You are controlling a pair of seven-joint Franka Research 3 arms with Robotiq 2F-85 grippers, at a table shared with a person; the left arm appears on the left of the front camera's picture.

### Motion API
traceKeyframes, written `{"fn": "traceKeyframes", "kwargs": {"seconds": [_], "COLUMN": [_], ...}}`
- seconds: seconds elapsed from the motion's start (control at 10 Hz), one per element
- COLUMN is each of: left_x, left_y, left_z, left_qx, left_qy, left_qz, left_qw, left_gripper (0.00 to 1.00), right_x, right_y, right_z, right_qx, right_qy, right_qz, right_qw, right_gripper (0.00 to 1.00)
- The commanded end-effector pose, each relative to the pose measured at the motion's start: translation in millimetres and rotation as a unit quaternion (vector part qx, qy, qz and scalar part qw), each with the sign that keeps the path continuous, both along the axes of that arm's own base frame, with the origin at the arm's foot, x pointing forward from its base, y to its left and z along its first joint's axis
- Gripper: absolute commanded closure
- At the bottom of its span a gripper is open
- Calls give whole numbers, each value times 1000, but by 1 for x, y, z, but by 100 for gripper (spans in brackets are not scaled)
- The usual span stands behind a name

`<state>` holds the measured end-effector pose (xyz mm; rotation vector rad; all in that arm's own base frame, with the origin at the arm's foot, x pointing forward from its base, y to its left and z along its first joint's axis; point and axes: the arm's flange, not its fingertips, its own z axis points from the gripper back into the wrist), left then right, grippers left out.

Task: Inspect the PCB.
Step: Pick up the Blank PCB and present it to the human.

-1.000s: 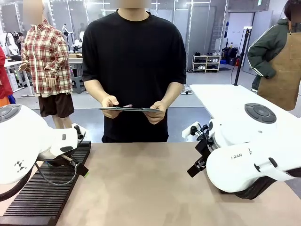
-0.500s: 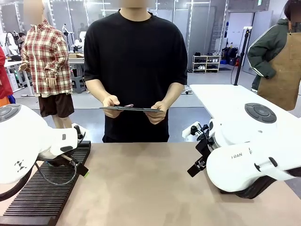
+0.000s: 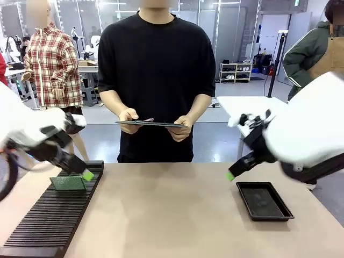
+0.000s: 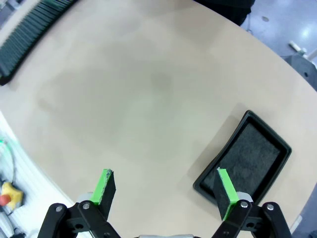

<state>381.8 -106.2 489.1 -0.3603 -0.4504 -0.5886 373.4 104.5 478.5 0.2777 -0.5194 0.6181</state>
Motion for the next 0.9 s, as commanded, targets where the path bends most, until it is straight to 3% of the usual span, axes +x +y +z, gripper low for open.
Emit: {"fn": "traceKeyframes", "kwargs": {"seconds": [0.0,0.3,0.4,0.6,0.8], "left_x": [-11,-47,-59,-85,-113], "left_y": [46,109,133,169,206], "left_z": [35,68,70,55,44], "left_qx": [-69,-197,-251,-323,-359], "left_qy": [36,44,50,49,18], "left_qz": [-4,-9,20,25,79], "left_qw": [997,979,966,945,930], "left_gripper": [0,0,0,0,0], "right_x": [-18,-62,-74,-94,-121], "right_y": [-45,-110,-130,-164,-192], "right_z": [24,40,36,23,16], "right_qx": [61,199,244,330,333], "right_qy": [32,49,59,81,84], "right_qz": [19,16,6,5,-42], "right_qw": [997,979,968,940,938], "right_gripper": [0,0,0,0,0]}}
